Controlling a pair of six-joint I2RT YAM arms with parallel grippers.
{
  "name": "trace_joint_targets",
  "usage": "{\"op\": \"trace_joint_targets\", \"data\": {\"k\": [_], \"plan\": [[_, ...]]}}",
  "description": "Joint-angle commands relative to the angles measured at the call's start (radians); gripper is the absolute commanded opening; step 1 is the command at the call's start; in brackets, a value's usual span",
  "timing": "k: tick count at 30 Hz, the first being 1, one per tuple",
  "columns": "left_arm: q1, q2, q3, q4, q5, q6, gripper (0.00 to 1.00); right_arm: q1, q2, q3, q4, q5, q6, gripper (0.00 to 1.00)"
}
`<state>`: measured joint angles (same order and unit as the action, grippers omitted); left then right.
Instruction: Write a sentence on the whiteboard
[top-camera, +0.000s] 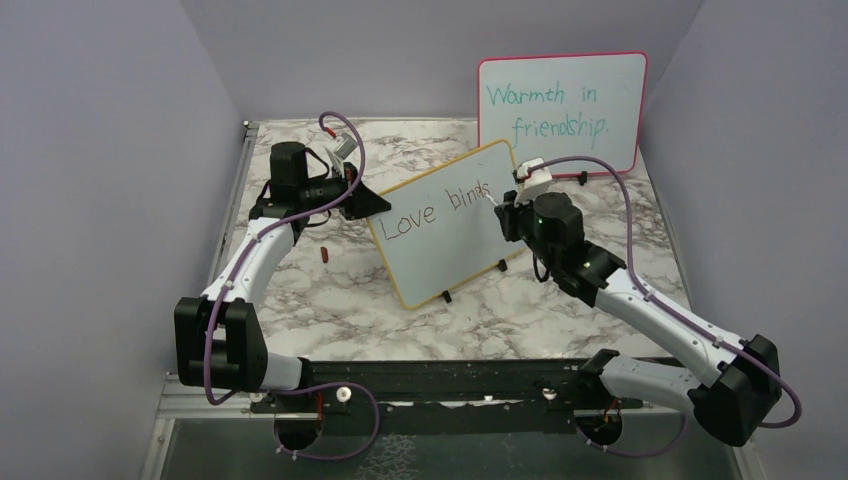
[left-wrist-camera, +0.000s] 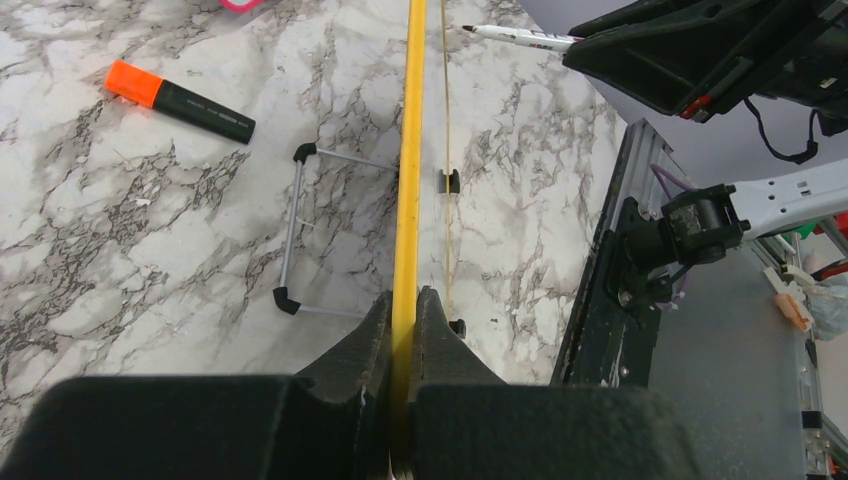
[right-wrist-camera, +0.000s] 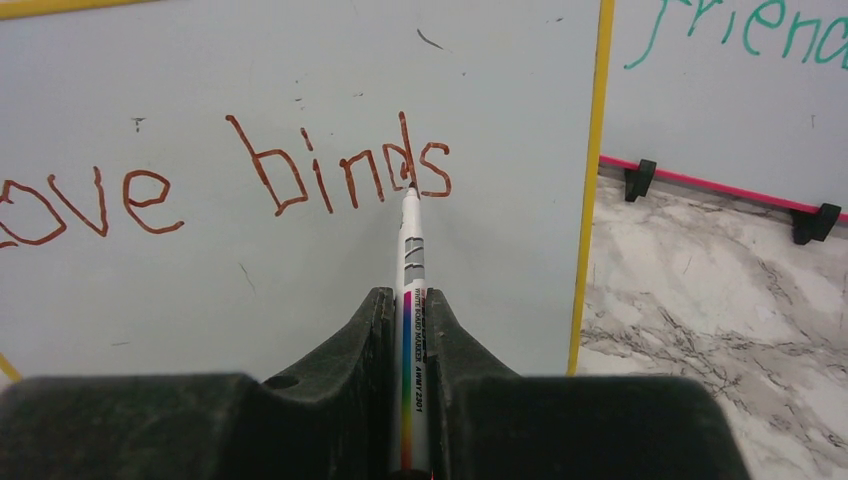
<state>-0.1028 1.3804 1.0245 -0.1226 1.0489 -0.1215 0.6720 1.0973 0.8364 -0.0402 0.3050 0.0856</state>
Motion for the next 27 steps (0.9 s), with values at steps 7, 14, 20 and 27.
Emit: {"op": "trace_joint_targets", "data": {"k": [7, 14, 20, 27], "plan": [[-0.024, -0.002, -0.035, -0.058, -0.164, 0.076, 0.16, -0.003, -0.094, -0.024, -0.032, -0.064, -0.014, 0.01], [-0.017, -0.084, -0.104, 0.107, -0.187, -0.076, 0.37, -0.002, -0.120, -0.032, -0.043, -0.085, -0.017, 0.01], [0.030, -0.152, -0.195, 0.313, -0.196, -0.261, 0.40, -0.002, -0.138, -0.030, -0.048, -0.113, -0.023, 0.01], [0.059, -0.139, -0.237, 0.417, -0.127, -0.355, 0.42, -0.002, -0.142, -0.023, -0.055, -0.142, -0.023, 0.01]]}}
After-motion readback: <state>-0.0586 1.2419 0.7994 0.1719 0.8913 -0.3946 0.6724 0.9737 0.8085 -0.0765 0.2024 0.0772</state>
